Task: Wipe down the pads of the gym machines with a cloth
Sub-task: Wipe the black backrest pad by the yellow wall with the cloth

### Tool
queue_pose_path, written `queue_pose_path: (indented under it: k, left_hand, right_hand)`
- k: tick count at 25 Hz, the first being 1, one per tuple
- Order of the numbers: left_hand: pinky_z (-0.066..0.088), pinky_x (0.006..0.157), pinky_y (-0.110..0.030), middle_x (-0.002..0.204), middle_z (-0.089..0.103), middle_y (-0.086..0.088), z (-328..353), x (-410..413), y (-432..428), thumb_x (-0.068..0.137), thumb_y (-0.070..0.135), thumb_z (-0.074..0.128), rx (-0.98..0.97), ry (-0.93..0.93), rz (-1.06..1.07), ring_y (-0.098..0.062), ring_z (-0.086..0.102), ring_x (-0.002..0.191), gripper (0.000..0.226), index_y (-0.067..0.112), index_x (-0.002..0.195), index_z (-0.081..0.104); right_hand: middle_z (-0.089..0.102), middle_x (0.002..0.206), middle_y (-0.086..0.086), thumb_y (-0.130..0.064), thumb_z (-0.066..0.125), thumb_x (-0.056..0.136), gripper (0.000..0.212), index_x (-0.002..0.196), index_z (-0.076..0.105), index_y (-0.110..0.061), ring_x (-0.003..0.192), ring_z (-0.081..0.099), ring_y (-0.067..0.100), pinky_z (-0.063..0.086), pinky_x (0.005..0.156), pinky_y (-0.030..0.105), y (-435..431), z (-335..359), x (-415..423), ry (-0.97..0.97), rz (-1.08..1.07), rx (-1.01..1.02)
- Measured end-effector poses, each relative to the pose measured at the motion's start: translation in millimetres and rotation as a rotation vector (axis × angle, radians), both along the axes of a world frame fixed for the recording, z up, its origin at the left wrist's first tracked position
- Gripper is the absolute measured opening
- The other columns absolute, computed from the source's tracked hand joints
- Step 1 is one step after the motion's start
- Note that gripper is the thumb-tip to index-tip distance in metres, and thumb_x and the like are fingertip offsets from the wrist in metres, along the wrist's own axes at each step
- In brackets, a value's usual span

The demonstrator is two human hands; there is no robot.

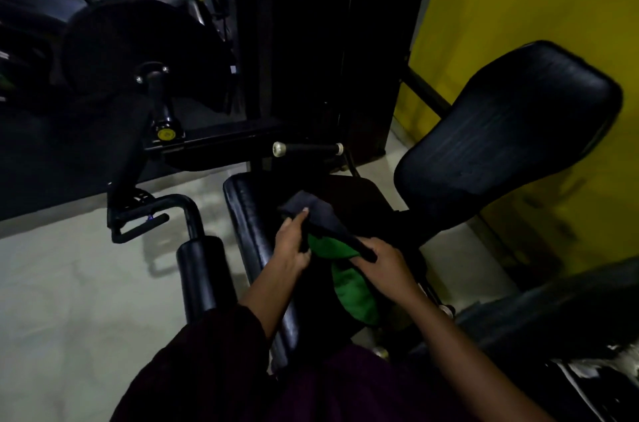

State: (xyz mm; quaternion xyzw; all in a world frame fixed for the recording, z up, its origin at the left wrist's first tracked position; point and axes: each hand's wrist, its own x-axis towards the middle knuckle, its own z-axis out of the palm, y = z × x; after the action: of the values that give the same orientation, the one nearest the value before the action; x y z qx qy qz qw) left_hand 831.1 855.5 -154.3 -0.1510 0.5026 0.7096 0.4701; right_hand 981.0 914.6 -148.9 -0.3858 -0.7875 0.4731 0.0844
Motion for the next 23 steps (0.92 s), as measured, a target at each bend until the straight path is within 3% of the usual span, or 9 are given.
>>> queue_pose_path:
  k: [3, 5, 8, 11, 14, 17, 19, 21, 23]
  left_hand:
    - [0.054, 0.050, -0.021, 0.088, 0.062, -0.010, -5, -19, 4, 0.091, 0.012, 0.053, 0.033, 0.019, 0.061, -0.013, 0.067, 0.055, 0.007, 0.011, 0.094, 0.058]
    - [0.055, 0.064, -0.029, 0.087, 0.063, -0.011, -2, -32, 0, 0.089, 0.013, 0.053, 0.094, 0.039, -0.023, -0.019, 0.066, 0.069, 0.013, 0.010, 0.099, 0.059]
    - [0.052, 0.064, -0.026, 0.085, 0.060, -0.006, 11, -47, -10, 0.085, 0.010, 0.049, 0.175, 0.138, -0.283, -0.017, 0.061, 0.074, 0.012, 0.013, 0.094, 0.057]
    - [0.047, 0.063, -0.028, 0.080, 0.058, -0.004, 33, -57, -17, 0.082, 0.008, 0.048, 0.144, 0.383, -0.477, -0.016, 0.058, 0.072, 0.008, 0.014, 0.084, 0.054]
    - [0.053, 0.070, -0.025, 0.087, 0.069, -0.006, 46, -65, -22, 0.087, 0.009, 0.056, 0.172, 0.572, -0.539, -0.017, 0.066, 0.081, 0.011, 0.007, 0.093, 0.065]
    - [0.054, 0.079, -0.027, 0.098, 0.069, -0.015, 47, -74, -25, 0.085, 0.008, 0.060, 0.125, 0.737, -0.424, -0.022, 0.066, 0.090, 0.014, 0.003, 0.095, 0.069]
    - [0.053, 0.076, -0.022, 0.095, 0.069, -0.010, 48, -80, -27, 0.084, 0.004, 0.061, 0.117, 0.814, -0.357, -0.018, 0.066, 0.088, 0.013, 0.009, 0.091, 0.071]
    - [0.051, 0.071, -0.016, 0.088, 0.072, 0.001, 50, -85, -27, 0.084, -0.001, 0.060, 0.137, 0.833, -0.364, -0.010, 0.067, 0.083, 0.018, 0.012, 0.089, 0.070]
    - [0.051, 0.071, -0.015, 0.083, 0.074, 0.006, 53, -87, -25, 0.085, -0.003, 0.056, 0.164, 0.818, -0.412, -0.005, 0.067, 0.082, 0.021, 0.013, 0.092, 0.068]
  right_hand:
    - [0.056, 0.123, 0.010, -0.009, 0.062, 0.086, 0.047, 0.132, 0.051, -0.017, 0.116, 0.052, 0.020, 0.035, 0.085, 0.014, 11, -3, -9, -0.066, 0.082, 0.016]
    - [0.048, 0.131, 0.004, -0.007, 0.061, 0.086, 0.055, 0.135, 0.045, -0.024, 0.120, 0.046, 0.012, 0.034, 0.091, 0.013, 18, 0, -16, -0.077, 0.178, -0.046]
    - [0.047, 0.132, 0.000, -0.013, 0.060, 0.088, 0.052, 0.133, 0.043, -0.031, 0.117, 0.049, 0.009, 0.043, 0.090, 0.019, 26, 22, -32, 0.172, -0.020, -0.315]
    - [0.052, 0.124, -0.003, -0.018, 0.053, 0.092, 0.045, 0.134, 0.041, -0.024, 0.105, 0.053, 0.003, 0.046, 0.079, 0.015, 41, 40, -57, 0.402, -0.210, -0.546]
    - [0.066, 0.103, -0.009, -0.018, 0.053, 0.092, 0.021, 0.112, 0.056, -0.024, 0.089, 0.061, 0.002, 0.047, 0.075, 0.016, 45, 47, -78, 0.412, -0.123, -0.643]
    - [0.069, 0.080, -0.009, -0.015, 0.063, 0.085, 0.007, 0.087, 0.064, -0.022, 0.074, 0.064, 0.006, 0.049, 0.067, 0.020, 51, 41, -86, 0.500, -0.167, -0.539]
    - [0.059, 0.070, -0.006, -0.016, 0.066, 0.083, 0.021, 0.068, 0.054, -0.025, 0.069, 0.056, 0.010, 0.044, 0.065, 0.022, 63, 41, -88, 0.570, -0.180, -0.459]
    - [0.056, 0.076, -0.002, -0.018, 0.066, 0.081, 0.016, 0.076, 0.052, -0.023, 0.069, 0.054, 0.011, 0.044, 0.063, 0.022, 72, 46, -90, 0.609, -0.146, -0.530]
    - [0.058, 0.080, -0.007, -0.021, 0.060, 0.085, 0.017, 0.101, 0.054, -0.022, 0.061, 0.056, 0.002, 0.043, 0.055, 0.016, 70, 47, -95, 0.516, -0.105, -0.650]
